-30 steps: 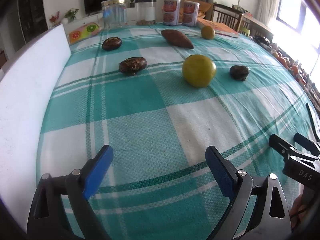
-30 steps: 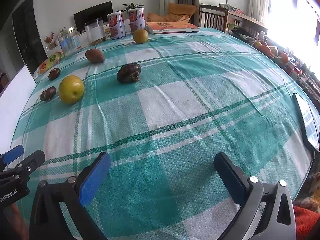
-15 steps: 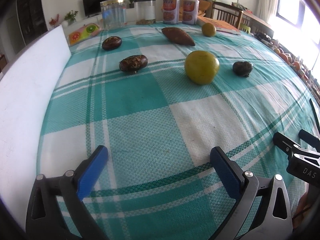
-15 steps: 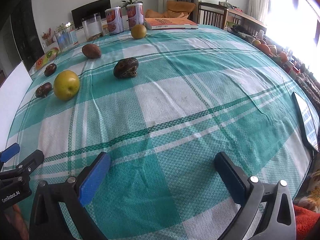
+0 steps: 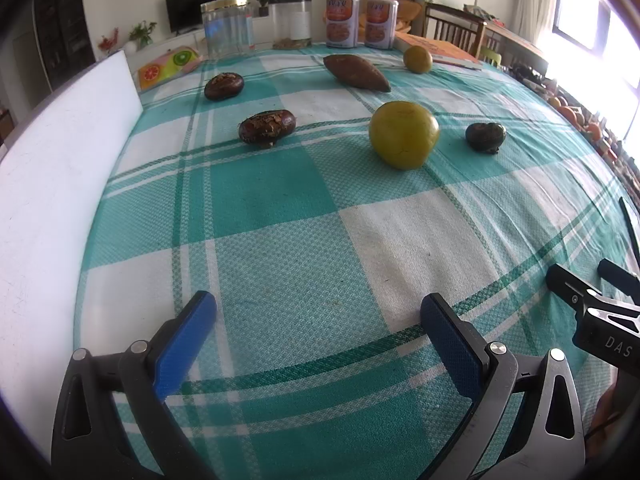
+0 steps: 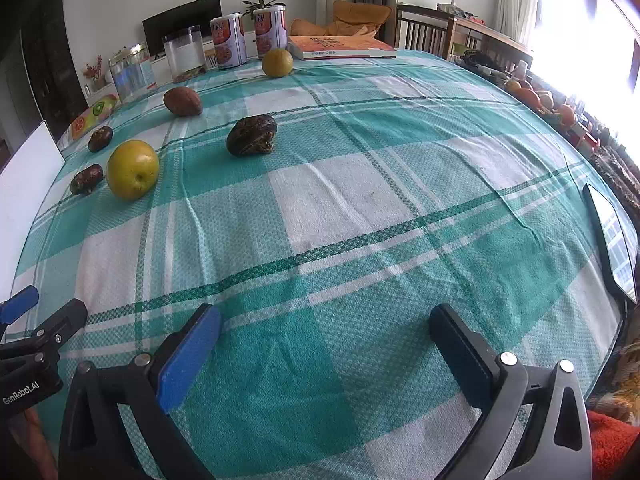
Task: Organize fruits
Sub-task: 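Move both open tools back over the table toward the yellow citrus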
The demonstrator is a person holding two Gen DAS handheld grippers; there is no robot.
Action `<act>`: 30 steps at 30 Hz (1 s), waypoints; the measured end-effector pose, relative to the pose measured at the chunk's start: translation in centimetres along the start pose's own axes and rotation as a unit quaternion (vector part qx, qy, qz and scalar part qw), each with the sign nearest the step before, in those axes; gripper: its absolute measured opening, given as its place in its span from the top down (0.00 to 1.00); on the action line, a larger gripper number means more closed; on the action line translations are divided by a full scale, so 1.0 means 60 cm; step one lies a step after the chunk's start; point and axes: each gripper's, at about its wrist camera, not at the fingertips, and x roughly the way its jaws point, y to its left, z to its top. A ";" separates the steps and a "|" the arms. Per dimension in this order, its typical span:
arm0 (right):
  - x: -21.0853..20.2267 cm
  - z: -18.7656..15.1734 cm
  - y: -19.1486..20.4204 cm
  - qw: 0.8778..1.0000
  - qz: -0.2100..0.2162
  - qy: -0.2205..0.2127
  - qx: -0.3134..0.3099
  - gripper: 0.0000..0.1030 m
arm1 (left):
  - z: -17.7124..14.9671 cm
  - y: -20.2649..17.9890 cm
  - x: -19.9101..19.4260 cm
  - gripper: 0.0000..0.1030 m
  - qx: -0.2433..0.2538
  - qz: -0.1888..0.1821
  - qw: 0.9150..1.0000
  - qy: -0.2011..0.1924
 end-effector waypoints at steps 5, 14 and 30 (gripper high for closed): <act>0.000 0.000 0.000 1.000 0.000 0.000 0.000 0.00 | 0.000 0.000 0.000 0.01 0.000 0.000 1.000 0.000; 0.000 0.000 0.000 1.000 0.000 0.000 0.000 0.00 | 0.000 0.000 0.000 0.01 0.000 0.000 1.000 0.000; -0.027 0.000 -0.012 0.999 0.019 -0.036 0.022 0.00 | 0.000 0.001 0.000 0.01 0.000 0.000 1.000 0.000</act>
